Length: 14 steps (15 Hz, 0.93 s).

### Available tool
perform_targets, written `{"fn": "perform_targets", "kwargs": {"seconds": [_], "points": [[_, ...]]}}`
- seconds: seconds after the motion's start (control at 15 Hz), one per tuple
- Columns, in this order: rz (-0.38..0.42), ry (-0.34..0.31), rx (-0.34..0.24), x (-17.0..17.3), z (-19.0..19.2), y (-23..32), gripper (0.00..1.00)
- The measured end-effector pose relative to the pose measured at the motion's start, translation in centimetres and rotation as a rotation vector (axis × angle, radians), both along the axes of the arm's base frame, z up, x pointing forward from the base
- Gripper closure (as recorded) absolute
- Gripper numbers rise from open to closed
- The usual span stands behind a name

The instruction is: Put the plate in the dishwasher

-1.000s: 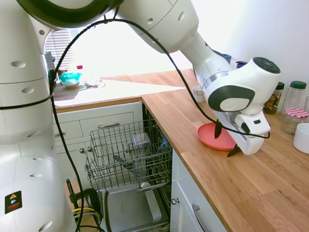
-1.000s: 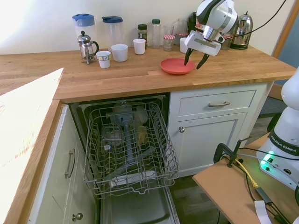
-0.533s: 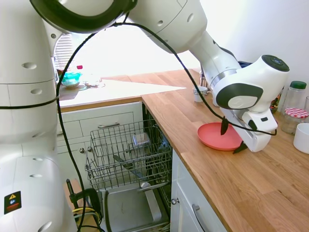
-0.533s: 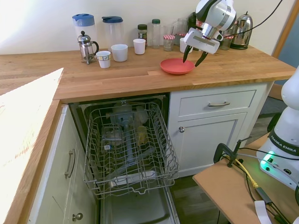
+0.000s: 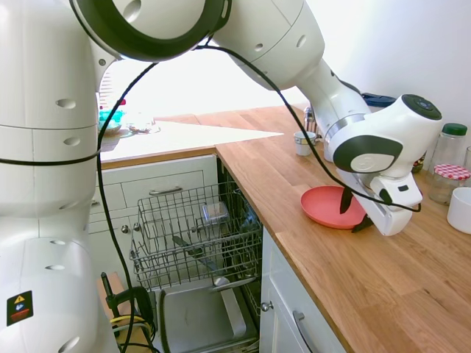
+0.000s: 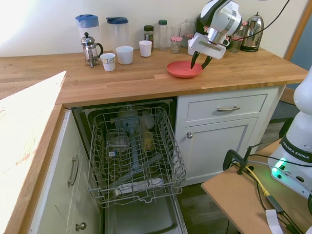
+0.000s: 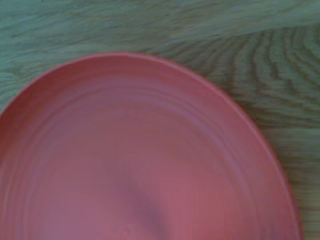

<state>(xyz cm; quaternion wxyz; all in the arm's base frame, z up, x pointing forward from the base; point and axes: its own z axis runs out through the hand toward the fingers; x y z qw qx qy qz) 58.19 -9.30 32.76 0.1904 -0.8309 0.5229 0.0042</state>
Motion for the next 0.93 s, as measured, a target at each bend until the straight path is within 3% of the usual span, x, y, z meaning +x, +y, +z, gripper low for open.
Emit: {"fn": "perform_targets", "kwargs": {"seconds": [0.93], "points": [[0.007, -0.013, 0.028, -0.07, 0.20, 0.42, 1.00]]}}
